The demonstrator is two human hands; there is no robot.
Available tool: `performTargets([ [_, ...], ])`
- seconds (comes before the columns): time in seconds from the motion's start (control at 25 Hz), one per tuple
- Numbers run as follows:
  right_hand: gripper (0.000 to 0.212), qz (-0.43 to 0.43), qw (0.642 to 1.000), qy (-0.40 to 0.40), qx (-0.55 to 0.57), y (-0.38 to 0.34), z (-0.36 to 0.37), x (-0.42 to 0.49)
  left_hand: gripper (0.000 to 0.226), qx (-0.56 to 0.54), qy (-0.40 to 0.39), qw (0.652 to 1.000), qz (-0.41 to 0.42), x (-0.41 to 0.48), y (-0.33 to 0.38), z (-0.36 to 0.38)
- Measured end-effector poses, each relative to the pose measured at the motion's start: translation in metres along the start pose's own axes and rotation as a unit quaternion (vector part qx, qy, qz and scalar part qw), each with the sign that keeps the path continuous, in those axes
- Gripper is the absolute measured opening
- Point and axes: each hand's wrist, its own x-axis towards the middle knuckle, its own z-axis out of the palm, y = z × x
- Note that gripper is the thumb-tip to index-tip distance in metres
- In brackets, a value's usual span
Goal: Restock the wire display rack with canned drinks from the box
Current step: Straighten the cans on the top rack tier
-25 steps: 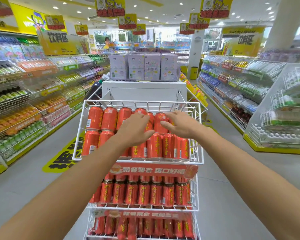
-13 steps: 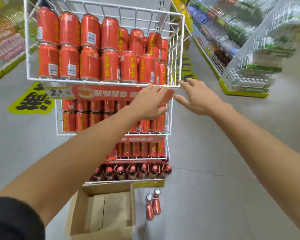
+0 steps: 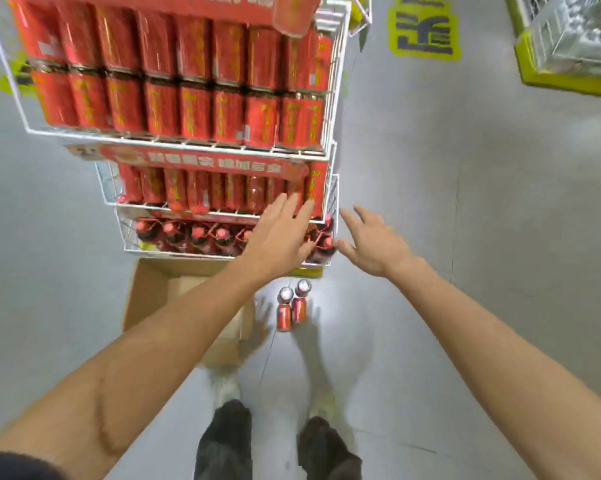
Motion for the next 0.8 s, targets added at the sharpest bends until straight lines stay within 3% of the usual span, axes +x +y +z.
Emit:
performTargets([
  [0.16,0.071,0.011,0.996,-0.085,-0.005,0.035,0.131,0.01,0.077,0.0,-0.11,0.993,-0.044,-0.036,-0.02,0.136],
  [0.4,0.07,0.023,0.987,-0.159,-0.007,0.081,0.358,0.058,0.065,0.014,-0.175,0.979,-0.103,-0.057,-0.078,0.373],
  [0.56,0.07,0.022,0.989,-0.144,-0.01,0.105,0.482,0.115,0.061,0.009,-0.201,0.973,-0.109,-0.043,-0.113,0.503],
  [0.8,0.077,0.015,0.996,-0.083,0.007,0.144,0.62,0.219,0.073,-0.013,-0.159,0.978,-0.134,-0.003,-0.177,0.666],
])
